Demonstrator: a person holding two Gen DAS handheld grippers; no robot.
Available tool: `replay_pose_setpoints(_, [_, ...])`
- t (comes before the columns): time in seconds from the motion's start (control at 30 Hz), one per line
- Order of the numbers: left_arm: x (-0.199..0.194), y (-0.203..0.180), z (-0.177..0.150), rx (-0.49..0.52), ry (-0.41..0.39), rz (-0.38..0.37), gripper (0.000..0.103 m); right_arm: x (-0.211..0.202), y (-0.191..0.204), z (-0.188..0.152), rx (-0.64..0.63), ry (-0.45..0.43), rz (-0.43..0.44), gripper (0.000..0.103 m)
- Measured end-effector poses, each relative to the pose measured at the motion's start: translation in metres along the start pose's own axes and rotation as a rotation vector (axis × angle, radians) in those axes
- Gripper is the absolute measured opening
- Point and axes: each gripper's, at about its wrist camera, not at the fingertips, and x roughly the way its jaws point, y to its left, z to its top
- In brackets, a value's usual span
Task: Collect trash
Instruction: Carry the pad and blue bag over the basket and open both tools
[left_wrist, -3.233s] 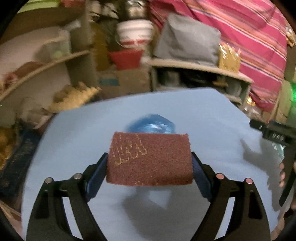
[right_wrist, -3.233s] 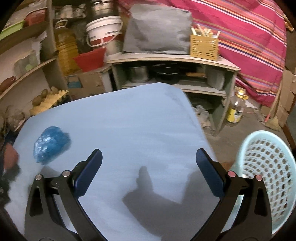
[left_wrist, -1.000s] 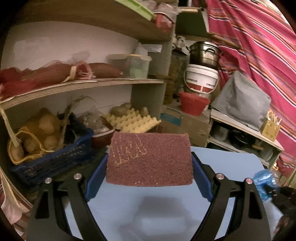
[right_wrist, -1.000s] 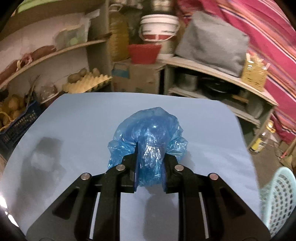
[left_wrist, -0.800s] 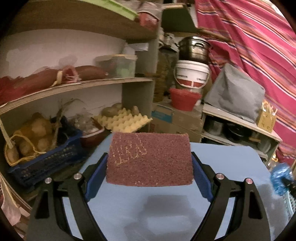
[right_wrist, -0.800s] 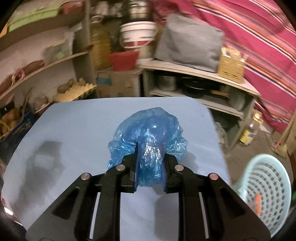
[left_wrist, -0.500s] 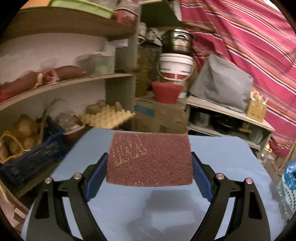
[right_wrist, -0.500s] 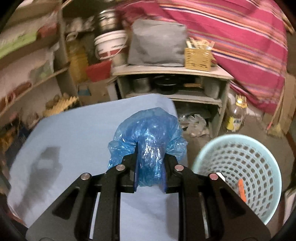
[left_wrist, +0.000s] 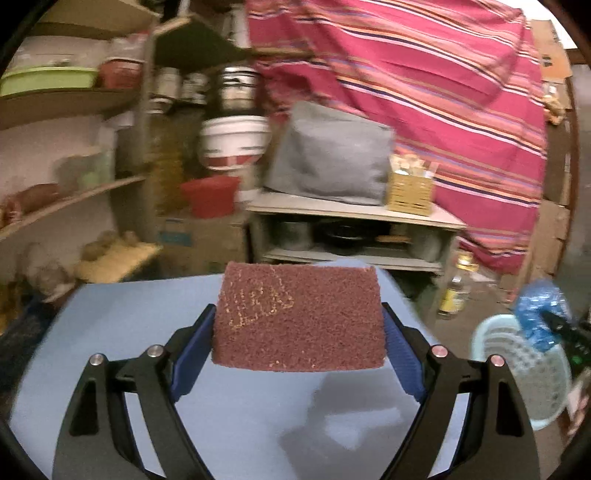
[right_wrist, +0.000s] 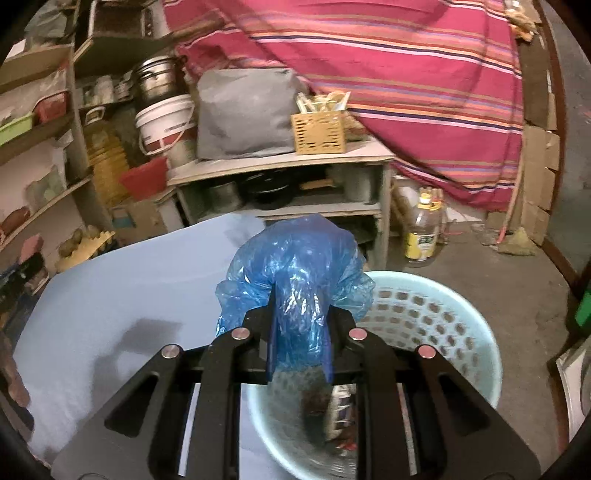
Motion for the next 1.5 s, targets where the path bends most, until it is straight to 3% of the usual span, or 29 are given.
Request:
replay_pose_setpoints(0.37, [0.031, -0.157, -0.008, 0.110, 0.053, -0.210, 0.084, -0.026, -0.075, -0.011, 0.062, -0.004, -0.138, 0.019])
replay_pose_setpoints(0.67, [0.063, -0.228, -0.025, 0.140, 0.136, -0.334, 0.084, -0.032, -0.117, -0.017, 0.144, -0.002, -0.161, 0.019])
replay_pose_setpoints(0.87, [0.066, -0.242, -0.030, 0.166, 0.162, -0.355, 0.085, -0.030, -0.122, -0.018, 0.134, 0.011, -0.160, 0.019])
replay_pose_setpoints(0.97, [0.064, -0.240, -0.032, 0.159, 0.152, -0.351, 0.095, -0.026, -0.126, -0.020, 0.150, 0.024, -0.154, 0.019])
replay_pose_setpoints(1.03, [0.063, -0.238, -0.033, 0.156, 0.158, -0.353, 0.095, -0.023, -0.123, -0.019, 0.155, 0.029, -0.151, 0.019])
replay_pose_setpoints(1.5, [0.045, -0.186, -0.026, 0.119, 0.124, -0.220, 0.095, 0.009, -0.090, -0.022, 0.090, 0.070, -0.153, 0.024])
